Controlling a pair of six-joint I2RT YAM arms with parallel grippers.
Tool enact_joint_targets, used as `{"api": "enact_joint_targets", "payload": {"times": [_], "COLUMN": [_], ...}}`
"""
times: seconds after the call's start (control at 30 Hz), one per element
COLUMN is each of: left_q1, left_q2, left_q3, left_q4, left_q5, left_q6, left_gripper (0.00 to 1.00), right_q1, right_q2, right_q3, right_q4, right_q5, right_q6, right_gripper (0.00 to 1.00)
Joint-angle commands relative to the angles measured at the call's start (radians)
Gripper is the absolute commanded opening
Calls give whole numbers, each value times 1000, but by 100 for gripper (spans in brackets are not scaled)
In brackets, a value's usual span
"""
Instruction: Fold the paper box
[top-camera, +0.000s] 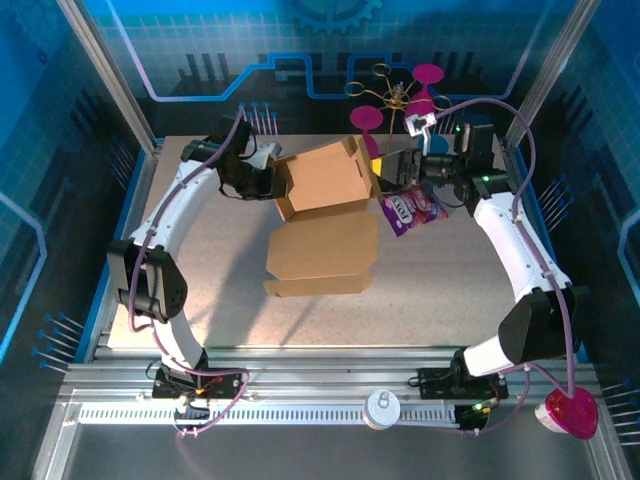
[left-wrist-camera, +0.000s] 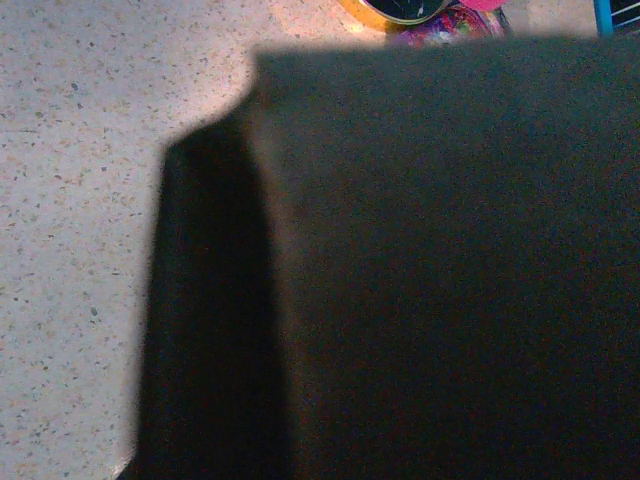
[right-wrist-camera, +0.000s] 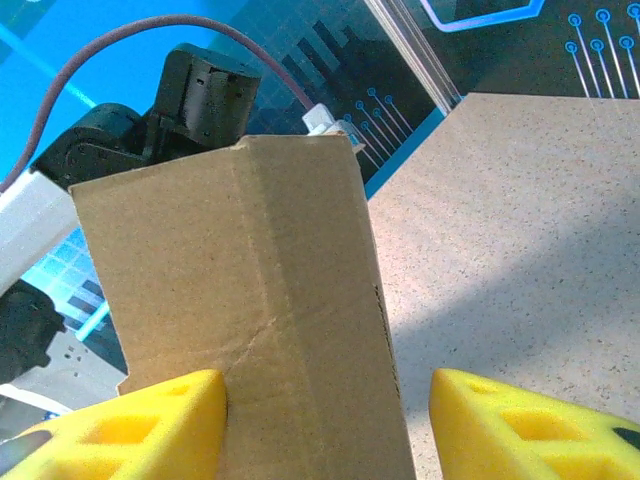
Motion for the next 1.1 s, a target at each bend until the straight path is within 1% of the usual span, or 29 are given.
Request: {"api": "enact_joint_targets", "payload": {"times": [0.0, 0.07, 0.13, 0.37, 0.5, 0.63, 0.77, 0.93, 1.07], "left_q1": [8, 7, 7, 5, -1, -13, -25, -32, -40], "left_q2": [1, -2, -8, -36, -45, -52, -60, -67, -69], "left_q3": [34, 35, 34, 26, 24, 27, 28, 32, 41], "left_q4": [-17, -21, -22, -24, -33, -42, -45, -46, -50], "left_q5": [34, 30, 25, 5, -10, -29, -44, -55, -64], "left_q6": [8, 7, 5, -2, -7, -7, -4, -7, -7], "left_gripper": [0, 0, 0, 0, 0, 0, 0, 0, 0], "right_q1": [44, 72, 95, 150, 188, 224, 245, 282, 304], "right_q2": [22, 27, 27, 21, 20, 33, 48, 78, 96], "right_q3": [76, 111, 134, 164, 174, 188, 205, 240, 251], "right_q4": [-113, -171, -215, -280, -286, -297, -309, -344, -351], "right_q5": [81, 145, 218, 480, 562, 631, 700, 815, 895], "right_q6": [-117, -167, -212, -295, -327, -354, -371, -405, -408], "right_gripper": [59, 63, 64, 63, 66, 66, 62, 57, 55]}}
